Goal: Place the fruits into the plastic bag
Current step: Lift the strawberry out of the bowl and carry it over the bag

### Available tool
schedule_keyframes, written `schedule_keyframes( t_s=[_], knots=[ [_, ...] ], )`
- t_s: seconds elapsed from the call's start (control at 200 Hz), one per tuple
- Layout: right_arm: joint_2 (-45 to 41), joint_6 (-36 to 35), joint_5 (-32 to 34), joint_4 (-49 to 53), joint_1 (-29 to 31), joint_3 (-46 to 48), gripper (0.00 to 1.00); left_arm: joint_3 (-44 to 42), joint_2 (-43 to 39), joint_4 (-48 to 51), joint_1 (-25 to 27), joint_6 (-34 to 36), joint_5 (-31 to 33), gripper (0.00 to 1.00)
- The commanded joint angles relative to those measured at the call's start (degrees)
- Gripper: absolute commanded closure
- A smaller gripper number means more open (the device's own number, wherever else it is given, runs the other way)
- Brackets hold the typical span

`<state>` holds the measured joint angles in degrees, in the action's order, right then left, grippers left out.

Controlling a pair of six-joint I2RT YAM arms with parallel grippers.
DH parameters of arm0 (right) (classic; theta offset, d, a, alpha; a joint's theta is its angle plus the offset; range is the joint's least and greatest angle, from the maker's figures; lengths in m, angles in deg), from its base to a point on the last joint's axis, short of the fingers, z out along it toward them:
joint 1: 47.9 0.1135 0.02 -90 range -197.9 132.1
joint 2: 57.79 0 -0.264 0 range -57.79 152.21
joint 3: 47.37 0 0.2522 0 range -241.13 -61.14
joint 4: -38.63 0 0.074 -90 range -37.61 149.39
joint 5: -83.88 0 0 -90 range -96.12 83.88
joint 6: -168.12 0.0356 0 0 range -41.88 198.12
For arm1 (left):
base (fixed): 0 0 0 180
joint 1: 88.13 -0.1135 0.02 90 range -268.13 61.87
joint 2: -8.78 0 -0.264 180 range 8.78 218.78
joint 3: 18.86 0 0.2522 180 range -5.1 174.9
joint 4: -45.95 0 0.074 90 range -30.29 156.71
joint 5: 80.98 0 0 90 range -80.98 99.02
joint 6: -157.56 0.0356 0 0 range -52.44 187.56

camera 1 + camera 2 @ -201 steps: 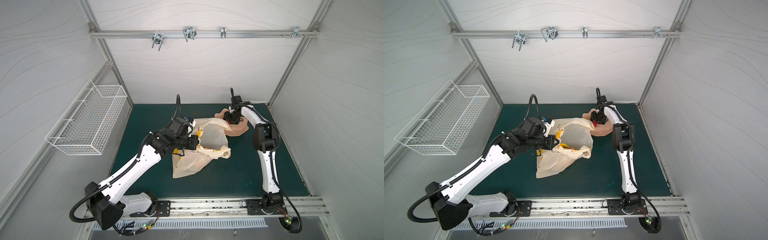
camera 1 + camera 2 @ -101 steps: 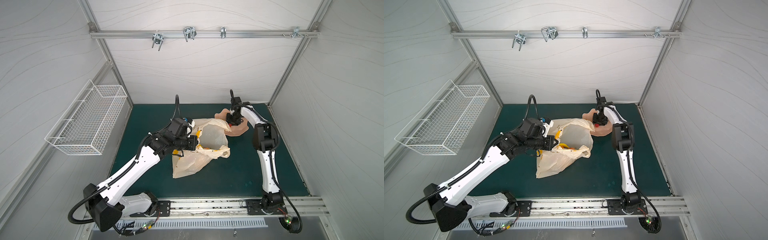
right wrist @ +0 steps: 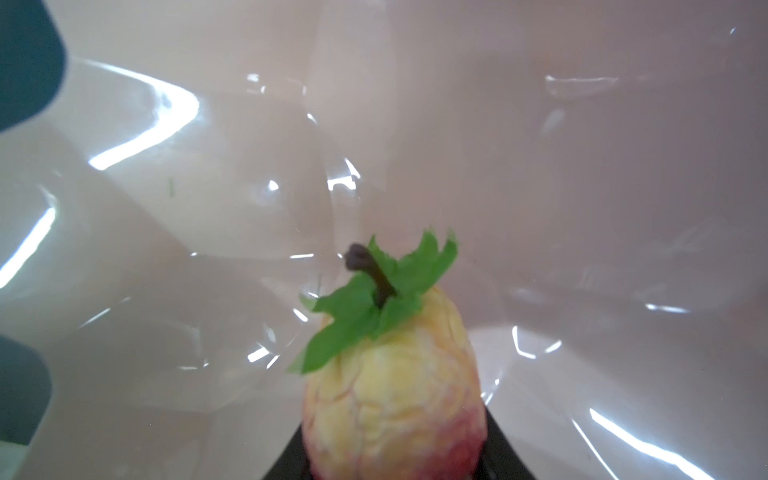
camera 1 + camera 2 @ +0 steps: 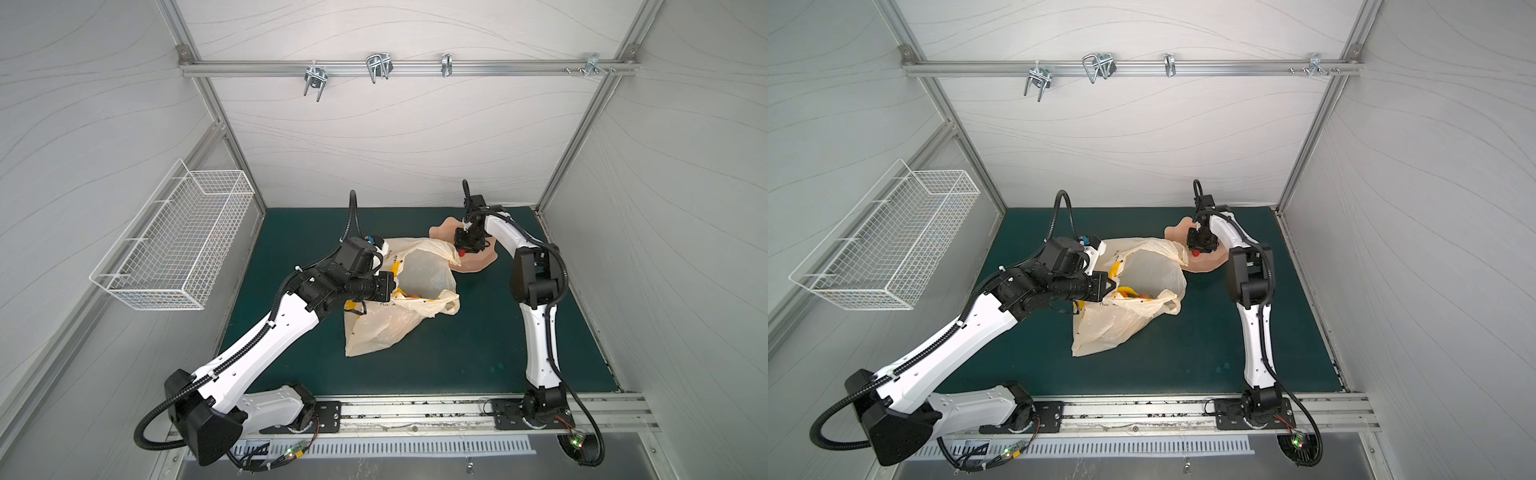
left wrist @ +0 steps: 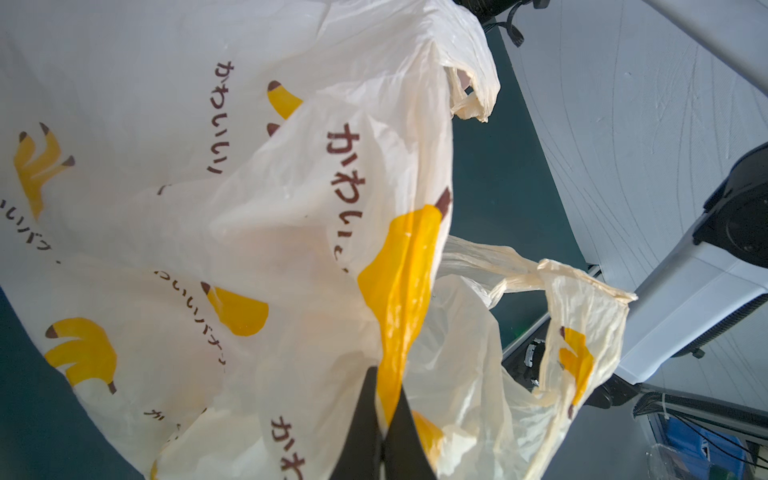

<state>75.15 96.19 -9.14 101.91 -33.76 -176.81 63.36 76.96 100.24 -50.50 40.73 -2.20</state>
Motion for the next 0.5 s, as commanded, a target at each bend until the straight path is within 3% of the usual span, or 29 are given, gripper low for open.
schedule_keyframes(
  t_s=[0.0,0.49],
  knots=[
    [-6.6,0.3,-0.4,-1.6,0.0,2.7,0.67,1.0,-0.7,-0.8,0.3,0.1,0.3,1.0],
    [-25.4,4.5,-7.5,-6.5,-1.5,22.8,0.7,2.6,0.7,-2.1,0.3,1.0,-1.5,1.0]
  ],
)
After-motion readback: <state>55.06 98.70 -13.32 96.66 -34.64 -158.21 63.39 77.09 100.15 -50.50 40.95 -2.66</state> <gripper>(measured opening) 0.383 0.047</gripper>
